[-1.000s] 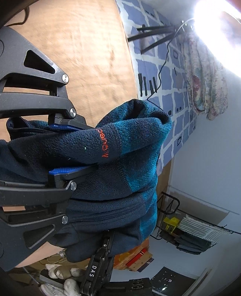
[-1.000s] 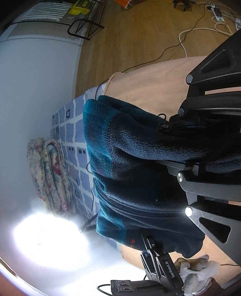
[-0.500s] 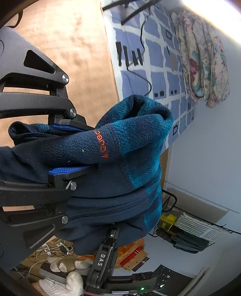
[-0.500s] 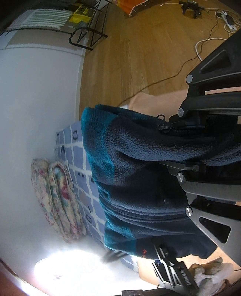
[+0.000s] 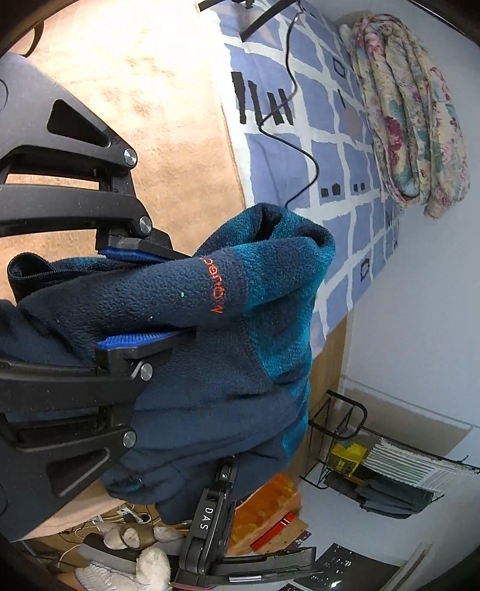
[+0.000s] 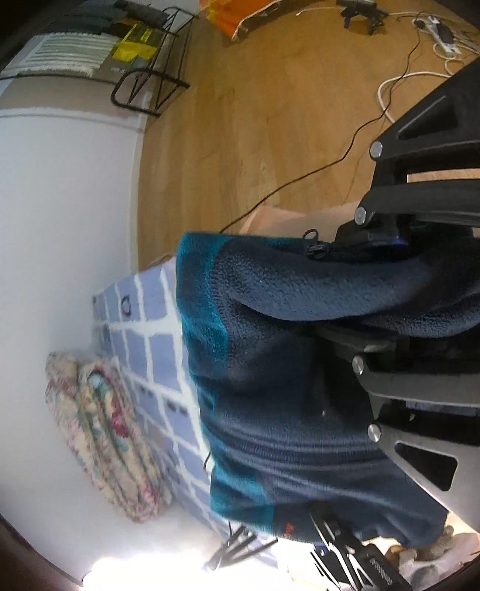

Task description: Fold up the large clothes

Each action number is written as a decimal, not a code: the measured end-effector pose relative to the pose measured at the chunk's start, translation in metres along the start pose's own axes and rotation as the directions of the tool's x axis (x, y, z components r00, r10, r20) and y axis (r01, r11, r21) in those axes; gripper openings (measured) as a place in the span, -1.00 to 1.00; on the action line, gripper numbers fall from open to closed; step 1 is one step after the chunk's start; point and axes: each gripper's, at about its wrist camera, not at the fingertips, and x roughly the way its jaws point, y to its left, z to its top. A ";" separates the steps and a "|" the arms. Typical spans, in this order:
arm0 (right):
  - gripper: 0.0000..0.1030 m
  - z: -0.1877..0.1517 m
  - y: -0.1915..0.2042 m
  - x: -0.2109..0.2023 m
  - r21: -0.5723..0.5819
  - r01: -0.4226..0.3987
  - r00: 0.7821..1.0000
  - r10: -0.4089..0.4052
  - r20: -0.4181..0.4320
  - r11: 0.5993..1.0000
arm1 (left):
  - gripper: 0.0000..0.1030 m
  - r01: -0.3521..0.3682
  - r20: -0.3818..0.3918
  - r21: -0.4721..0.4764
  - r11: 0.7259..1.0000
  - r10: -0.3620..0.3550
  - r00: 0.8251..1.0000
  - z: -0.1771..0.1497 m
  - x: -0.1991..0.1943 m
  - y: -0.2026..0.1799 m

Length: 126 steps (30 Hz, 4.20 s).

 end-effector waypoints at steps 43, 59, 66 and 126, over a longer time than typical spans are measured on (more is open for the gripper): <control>0.13 -0.139 0.118 -0.374 -0.026 0.061 0.960 -0.051 0.277 0.998 | -0.34 -0.066 0.286 0.109 0.992 0.032 0.958 -0.127 -0.435 -0.063; 0.31 -0.264 0.182 -0.429 -0.038 0.021 0.953 -0.009 0.303 0.999 | -0.04 -0.138 0.309 0.103 0.985 0.100 0.946 -0.240 -0.510 -0.063; 0.60 -0.273 0.184 -0.433 -0.023 0.047 0.941 -0.037 0.337 0.999 | 0.25 -0.146 0.289 0.137 0.980 0.102 0.952 -0.254 -0.504 -0.068; 0.99 -0.280 0.186 -0.427 0.009 0.104 0.915 -0.099 0.390 0.995 | 1.00 -0.288 0.337 0.103 0.952 0.240 0.911 -0.260 -0.513 -0.068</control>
